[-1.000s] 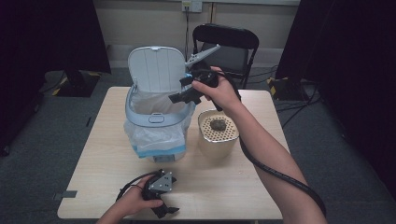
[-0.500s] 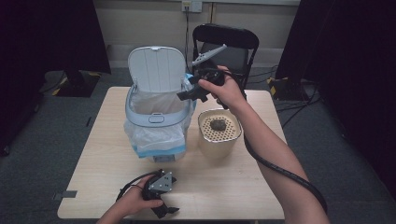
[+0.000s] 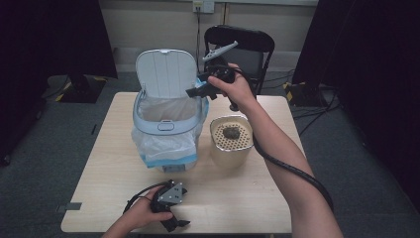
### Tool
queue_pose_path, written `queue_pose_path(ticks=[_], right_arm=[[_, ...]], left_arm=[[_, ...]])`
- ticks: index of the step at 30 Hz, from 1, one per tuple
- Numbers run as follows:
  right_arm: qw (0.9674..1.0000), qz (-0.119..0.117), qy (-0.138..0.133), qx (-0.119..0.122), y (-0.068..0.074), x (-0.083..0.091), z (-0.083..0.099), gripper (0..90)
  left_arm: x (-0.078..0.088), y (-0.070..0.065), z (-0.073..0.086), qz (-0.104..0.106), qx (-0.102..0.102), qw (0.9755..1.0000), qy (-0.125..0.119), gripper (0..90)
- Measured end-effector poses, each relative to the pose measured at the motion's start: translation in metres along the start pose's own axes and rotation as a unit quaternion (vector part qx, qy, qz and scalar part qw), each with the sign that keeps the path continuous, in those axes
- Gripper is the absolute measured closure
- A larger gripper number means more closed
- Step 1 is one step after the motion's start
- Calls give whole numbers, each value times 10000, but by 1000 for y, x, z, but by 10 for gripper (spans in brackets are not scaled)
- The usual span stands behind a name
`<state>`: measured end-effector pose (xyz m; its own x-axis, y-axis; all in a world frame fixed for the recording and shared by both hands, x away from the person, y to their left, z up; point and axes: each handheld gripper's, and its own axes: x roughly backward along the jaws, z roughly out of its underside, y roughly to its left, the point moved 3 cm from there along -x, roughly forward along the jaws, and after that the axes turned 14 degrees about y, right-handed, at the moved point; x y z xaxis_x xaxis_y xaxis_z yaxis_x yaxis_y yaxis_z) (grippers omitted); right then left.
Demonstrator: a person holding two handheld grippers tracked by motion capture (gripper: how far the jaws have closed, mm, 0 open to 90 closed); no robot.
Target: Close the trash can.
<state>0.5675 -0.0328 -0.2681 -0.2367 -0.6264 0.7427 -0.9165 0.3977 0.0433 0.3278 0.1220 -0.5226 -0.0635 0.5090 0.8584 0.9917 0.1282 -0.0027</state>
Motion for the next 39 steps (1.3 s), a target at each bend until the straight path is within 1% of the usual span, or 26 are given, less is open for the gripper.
queue_pose_path(ticks=[4,7,8,9,11,13,15,17,19,21,22,24,26,27,31,34,37,39], right_arm=[[9999,-82,-88,25,-2,-5,-7,147],[9998,-133,-101,68,-1,-9,-11,150],[9998,-125,-116,67,-1,-11,-12,154],[9997,-171,-149,57,0,-12,-13,169],[9994,-265,-212,58,1,-13,-16,185],[9993,-259,-235,89,3,-13,-17,185],[9992,-310,-227,90,5,-14,-18,185],[9992,-314,-206,117,6,-15,-18,185],[9994,-281,-148,109,6,-16,-16,185],[9996,-230,-118,84,4,-15,-14,180],[9996,-239,-128,49,3,-13,-12,176],[9996,-211,-176,19,1,-11,-10,172],[9993,-272,-256,2,0,-8,-9,170],[9993,-258,-273,18,0,-7,-9,170],[9989,-352,-303,62,4,-6,-11,191],[9989,-345,-286,105,7,-6,-13,171],[9987,-408,-302,52,8,-4,-13,188],[9988,-404,-270,102,10,-2,-14,196]], left_arm=[[0,0,0,4,-3,10000,-3,0],[0,0,0,9,-7,10000,-6,0],[0,0,0,4,-12,10000,-1,0],[0,0,0,8,-9,10000,-6,0],[0,0,0,8,-9,10000,-10,0],[0,0,0,10,-8,10000,-10,0],[0,0,0,12,-6,10000,-12,0],[0,-2,-1,41,135,9999,-25,0],[0,-2,-1,39,130,9999,-28,0],[0,-2,-1,37,130,9999,-11,0],[0,-2,-1,40,136,9999,-54,0],[0,-2,-1,40,138,9999,-56,0],[0,-2,-1,41,137,9999,-47,0],[0,-2,-1,43,135,9999,-44,0],[0,-2,-1,46,130,9999,-51,0],[0,-2,-1,61,134,9999,-31,0],[0,-2,-1,55,131,9999,-44,0],[0,-2,-1,57,132,9999,-29,0]])
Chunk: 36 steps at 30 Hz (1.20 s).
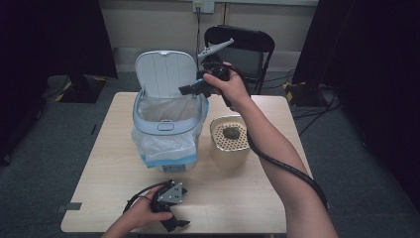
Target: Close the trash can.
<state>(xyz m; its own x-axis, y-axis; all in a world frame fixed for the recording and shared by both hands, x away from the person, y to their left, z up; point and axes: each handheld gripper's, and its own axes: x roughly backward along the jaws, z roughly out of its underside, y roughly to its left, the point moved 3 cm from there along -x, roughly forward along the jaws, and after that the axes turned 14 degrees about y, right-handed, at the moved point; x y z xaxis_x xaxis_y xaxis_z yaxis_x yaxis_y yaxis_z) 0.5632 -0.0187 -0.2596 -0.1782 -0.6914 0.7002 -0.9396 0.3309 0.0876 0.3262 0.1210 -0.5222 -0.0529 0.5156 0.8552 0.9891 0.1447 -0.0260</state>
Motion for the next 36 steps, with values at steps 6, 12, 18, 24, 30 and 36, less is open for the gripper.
queue_pose_path(ticks=[6,12,18,24,30,36], right_arm=[[9999,34,16,152,8,7,-2,196],[9996,22,3,286,14,14,-2,196],[9987,-117,-245,422,26,20,-5,222],[9978,-204,-116,619,43,19,-7,222],[9966,-271,156,760,53,13,-4,221],[9956,-430,265,795,59,10,0,221]], left_arm=[[0,0,0,1,3,10000,1,0],[1,0,0,-18,-5,10000,34,0],[0,0,0,-24,-12,10000,28,0],[0,0,0,-32,-13,10000,26,0],[1,0,0,-18,-3,10000,45,0],[1,0,0,-16,-4,10000,41,0]])
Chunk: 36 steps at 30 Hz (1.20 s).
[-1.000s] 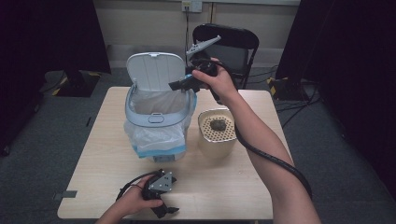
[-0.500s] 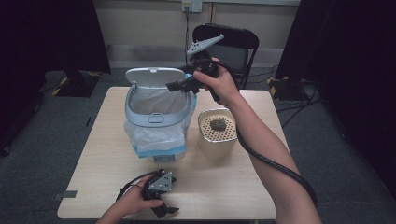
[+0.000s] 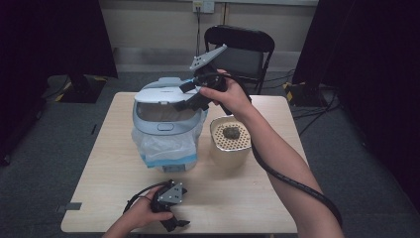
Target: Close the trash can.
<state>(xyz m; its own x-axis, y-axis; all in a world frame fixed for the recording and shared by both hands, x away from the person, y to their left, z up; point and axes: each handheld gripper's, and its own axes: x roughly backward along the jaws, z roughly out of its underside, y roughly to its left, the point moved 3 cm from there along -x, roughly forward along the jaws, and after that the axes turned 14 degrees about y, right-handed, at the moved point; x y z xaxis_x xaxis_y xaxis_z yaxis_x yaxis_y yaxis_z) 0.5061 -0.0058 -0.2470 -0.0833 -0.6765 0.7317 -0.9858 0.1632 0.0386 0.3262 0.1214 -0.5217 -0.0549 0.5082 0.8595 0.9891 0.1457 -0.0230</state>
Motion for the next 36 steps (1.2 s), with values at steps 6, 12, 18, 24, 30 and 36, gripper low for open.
queue_pose_path(ticks=[6,12,18,24,30,36], right_arm=[[9999,-132,-32,-58,3,-5,1,234],[9995,-290,113,-60,6,-14,3,313],[9992,-313,234,-13,10,-26,2,430],[9997,-90,211,14,7,-30,-2,485],[9998,99,158,120,3,-33,-2,541],[9999,99,-23,116,1,-34,1,545]], left_arm=[[-1,0,0,4,-2,10000,-45,0],[0,0,0,2,1,10000,-28,0],[-1,0,0,13,5,10000,-39,0],[-1,0,0,13,-4,10000,-47,0],[-1,0,0,15,-1,10000,-46,0],[0,0,0,2,-4,10000,-19,0]])
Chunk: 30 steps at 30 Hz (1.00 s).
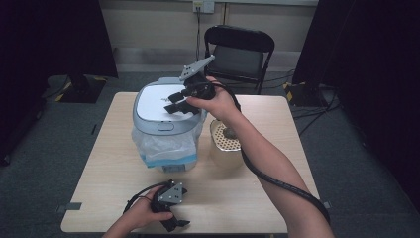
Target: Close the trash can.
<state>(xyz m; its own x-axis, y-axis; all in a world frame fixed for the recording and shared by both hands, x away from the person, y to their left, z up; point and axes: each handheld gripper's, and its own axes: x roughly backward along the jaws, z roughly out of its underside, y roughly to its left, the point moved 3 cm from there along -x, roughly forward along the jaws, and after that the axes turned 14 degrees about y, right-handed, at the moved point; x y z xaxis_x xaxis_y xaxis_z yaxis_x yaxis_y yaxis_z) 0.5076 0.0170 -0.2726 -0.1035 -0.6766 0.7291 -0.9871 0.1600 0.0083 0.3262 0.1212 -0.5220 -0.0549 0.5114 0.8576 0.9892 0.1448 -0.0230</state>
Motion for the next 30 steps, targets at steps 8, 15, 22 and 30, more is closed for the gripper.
queue_pose_path(ticks=[8,15,22,30], right_arm=[[9999,87,-39,70,1,-2,4,553],[9999,122,-19,104,1,-2,4,544],[9998,171,32,70,3,-3,4,244],[9998,159,0,-119,1,1,8,146]], left_arm=[[0,0,0,3,7,10000,14,0],[0,0,0,5,7,10000,12,0],[0,0,0,10,7,10000,17,0],[0,0,0,12,10,10000,13,0]])
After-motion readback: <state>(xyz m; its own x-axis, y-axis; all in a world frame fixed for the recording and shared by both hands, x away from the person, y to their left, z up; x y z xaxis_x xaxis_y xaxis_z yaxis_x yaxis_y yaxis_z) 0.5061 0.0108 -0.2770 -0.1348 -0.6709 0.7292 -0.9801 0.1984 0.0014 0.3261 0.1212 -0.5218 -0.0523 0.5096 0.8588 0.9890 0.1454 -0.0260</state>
